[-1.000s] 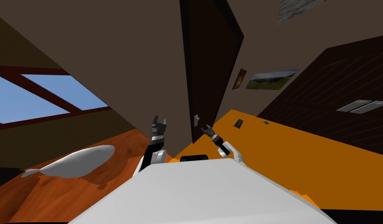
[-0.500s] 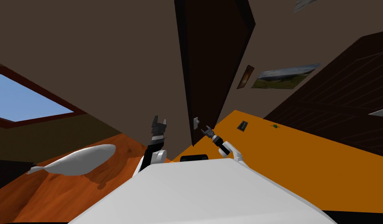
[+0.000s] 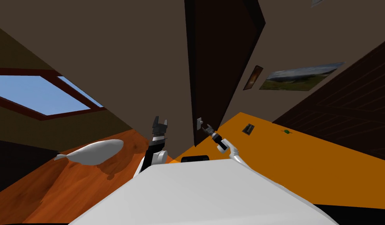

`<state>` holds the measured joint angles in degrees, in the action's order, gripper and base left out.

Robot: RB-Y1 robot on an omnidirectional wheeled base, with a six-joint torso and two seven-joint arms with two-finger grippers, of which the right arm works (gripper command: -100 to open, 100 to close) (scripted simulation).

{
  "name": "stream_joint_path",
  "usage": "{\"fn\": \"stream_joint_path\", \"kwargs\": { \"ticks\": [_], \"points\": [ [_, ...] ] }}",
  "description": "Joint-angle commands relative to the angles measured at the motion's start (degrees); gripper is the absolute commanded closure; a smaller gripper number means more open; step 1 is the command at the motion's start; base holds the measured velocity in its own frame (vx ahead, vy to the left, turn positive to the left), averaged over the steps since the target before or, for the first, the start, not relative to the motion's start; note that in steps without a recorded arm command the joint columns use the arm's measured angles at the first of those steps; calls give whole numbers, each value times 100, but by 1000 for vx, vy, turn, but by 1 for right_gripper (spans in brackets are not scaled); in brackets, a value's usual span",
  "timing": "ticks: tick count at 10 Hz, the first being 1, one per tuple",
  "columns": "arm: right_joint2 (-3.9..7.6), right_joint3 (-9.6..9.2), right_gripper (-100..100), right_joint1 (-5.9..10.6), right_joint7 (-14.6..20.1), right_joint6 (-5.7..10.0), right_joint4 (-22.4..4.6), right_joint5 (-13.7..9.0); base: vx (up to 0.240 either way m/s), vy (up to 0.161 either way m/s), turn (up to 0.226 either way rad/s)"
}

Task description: Pull the door open

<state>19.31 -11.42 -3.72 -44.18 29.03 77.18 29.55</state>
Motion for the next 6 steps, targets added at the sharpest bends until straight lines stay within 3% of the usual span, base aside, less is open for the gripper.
{"fn": "stream_joint_path", "kwargs": {
  "ticks": [1,6],
  "points": [
    [-99,63,-100,222,-142,-34,-286,-99,4,4,153],
    [-355,196,-100,875,-463,-220,-1001,-355,35,-11,119]
  ]
}}
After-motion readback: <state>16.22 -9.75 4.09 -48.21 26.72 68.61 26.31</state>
